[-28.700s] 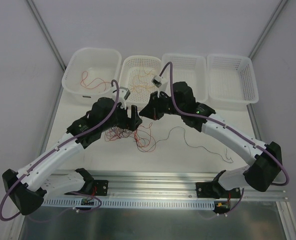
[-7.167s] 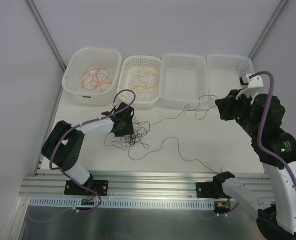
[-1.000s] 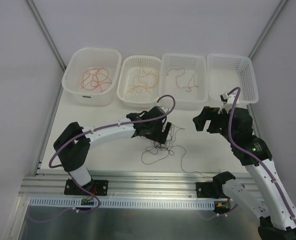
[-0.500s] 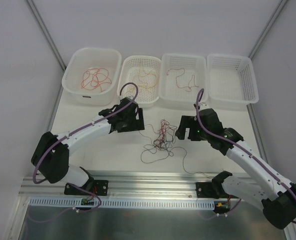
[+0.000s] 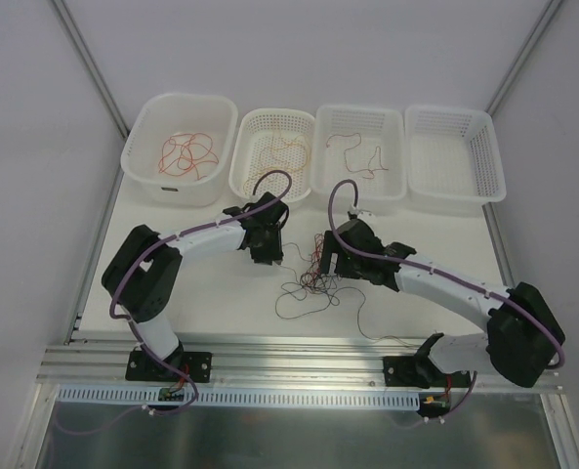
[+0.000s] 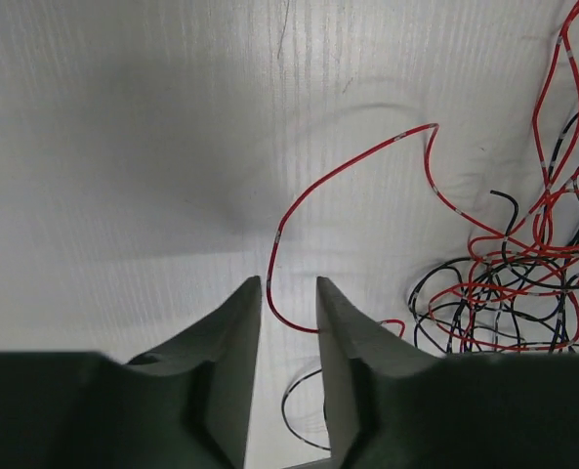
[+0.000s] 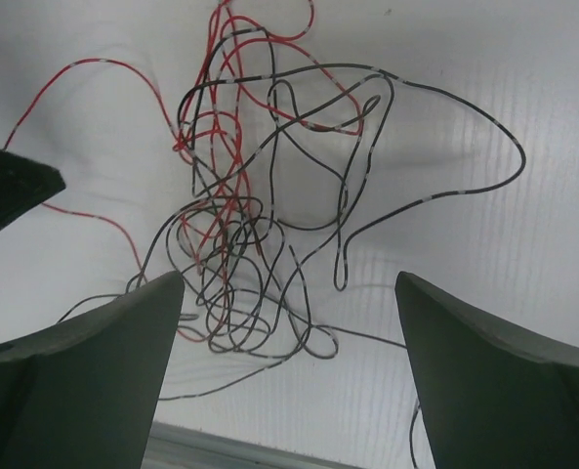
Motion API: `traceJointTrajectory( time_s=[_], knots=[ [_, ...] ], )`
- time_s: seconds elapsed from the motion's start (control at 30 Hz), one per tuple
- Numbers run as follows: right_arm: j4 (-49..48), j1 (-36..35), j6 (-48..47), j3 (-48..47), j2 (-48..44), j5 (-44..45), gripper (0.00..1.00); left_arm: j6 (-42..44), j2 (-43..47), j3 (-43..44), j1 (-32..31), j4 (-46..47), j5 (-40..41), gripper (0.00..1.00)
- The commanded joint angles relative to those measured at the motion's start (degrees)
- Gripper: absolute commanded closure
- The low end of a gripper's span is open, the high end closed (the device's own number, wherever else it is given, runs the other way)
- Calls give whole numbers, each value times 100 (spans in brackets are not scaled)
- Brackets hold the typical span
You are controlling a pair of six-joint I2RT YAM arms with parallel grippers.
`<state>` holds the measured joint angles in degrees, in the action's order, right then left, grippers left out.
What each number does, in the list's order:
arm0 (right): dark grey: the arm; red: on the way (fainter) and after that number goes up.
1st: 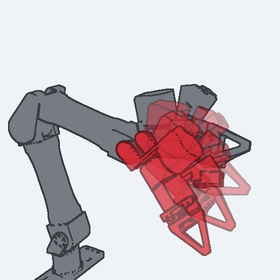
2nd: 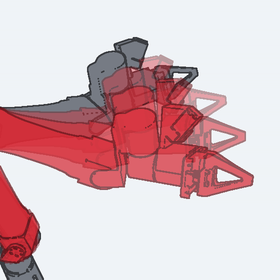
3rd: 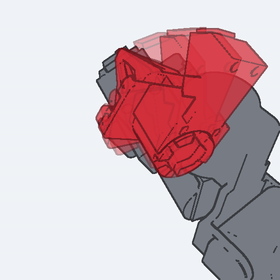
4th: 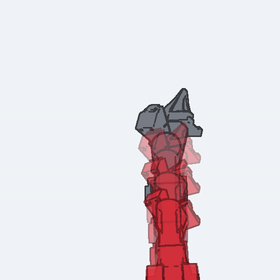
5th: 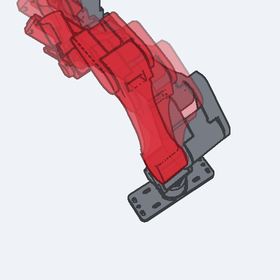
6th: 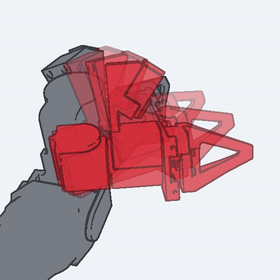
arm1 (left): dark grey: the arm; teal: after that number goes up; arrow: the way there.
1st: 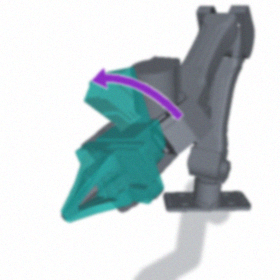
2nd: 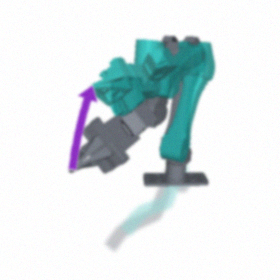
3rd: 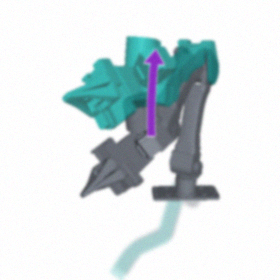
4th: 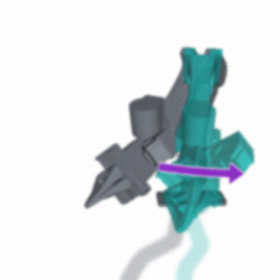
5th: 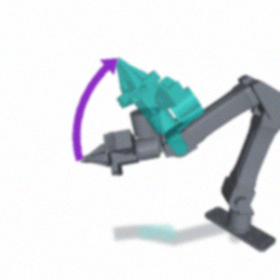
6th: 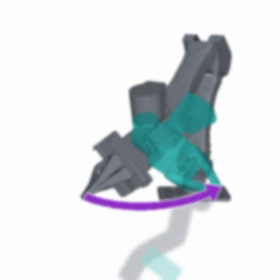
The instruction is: Untangle the cables
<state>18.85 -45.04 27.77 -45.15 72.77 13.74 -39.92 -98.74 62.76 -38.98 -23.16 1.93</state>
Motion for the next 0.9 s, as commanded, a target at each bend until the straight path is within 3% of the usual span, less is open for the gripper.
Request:
traceJointTrajectory(
  time_s=[0.0,0.03,0.13,0.3,0.33,0.43,0.53,0.6,0.87],
  knots=[
    [-373,-58,457,-152,456,297,6,-42,223,-44,-4,13,-44,74],
    [-469,-58,510,-144,579,270,7,-33,424,-88,-4,4,-1,85],
    [-706,-84,536,-47,887,129,12,-16,959,-325,-4,13,272,99],
    [-734,-84,536,-82,1335,94,30,134,1856,-607,5,-40,553,100],
    [-708,-76,537,-100,1423,120,39,151,1971,-625,13,-75,597,100],
    [-602,-75,484,-91,1450,296,54,213,2436,-643,92,-241,712,100],
    [-340,38,422,-100,1407,524,86,353,2877,-572,233,-435,834,100],
    [-225,135,344,-65,1249,629,99,555,3088,-441,416,-688,957,100],
    [373,1241,-175,383,45,701,99,1574,3950,517,1568,-1920,2151,100]
  ],
)
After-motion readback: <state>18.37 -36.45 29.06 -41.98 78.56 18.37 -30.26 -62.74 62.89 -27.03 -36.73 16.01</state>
